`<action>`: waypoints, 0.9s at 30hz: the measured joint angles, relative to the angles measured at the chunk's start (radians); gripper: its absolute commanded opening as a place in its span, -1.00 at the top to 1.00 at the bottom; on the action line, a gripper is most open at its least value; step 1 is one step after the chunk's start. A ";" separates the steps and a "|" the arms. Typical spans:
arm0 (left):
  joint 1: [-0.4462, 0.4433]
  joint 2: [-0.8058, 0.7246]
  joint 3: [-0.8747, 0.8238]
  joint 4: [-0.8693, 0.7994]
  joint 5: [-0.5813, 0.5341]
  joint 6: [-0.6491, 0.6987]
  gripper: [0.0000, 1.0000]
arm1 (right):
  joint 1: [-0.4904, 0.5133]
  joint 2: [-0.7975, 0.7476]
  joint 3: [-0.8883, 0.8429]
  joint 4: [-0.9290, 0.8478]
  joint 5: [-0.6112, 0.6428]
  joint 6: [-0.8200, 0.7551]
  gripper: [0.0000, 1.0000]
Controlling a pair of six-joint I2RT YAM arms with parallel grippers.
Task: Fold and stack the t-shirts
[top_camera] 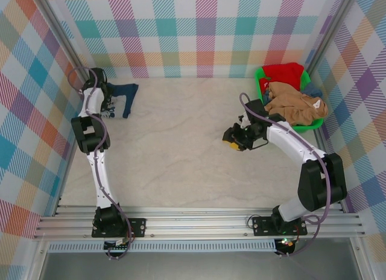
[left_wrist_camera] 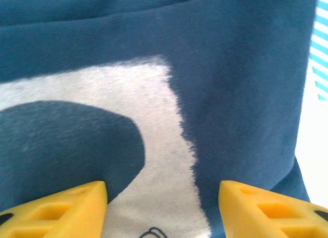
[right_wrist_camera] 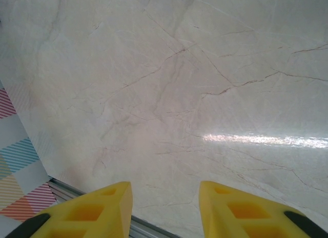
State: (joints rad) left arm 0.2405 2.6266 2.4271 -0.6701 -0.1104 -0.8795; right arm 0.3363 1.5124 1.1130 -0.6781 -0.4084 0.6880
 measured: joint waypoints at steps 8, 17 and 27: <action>-0.028 -0.107 -0.092 -0.038 -0.040 0.003 -0.94 | 0.000 -0.128 -0.005 -0.008 0.184 -0.016 -0.99; -0.346 -1.010 -0.969 0.341 -0.130 0.129 -1.00 | -0.031 -0.384 -0.077 -0.017 0.695 -0.005 -1.00; -0.599 -1.281 -1.609 0.509 -0.556 0.481 -1.00 | -0.121 -0.392 -0.529 0.495 0.969 -0.412 -0.99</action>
State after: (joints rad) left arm -0.3588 1.3457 0.8177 -0.1612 -0.6662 -0.3981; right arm 0.2157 1.1202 0.5838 -0.1833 0.5606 0.2764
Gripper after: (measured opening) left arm 0.999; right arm 0.996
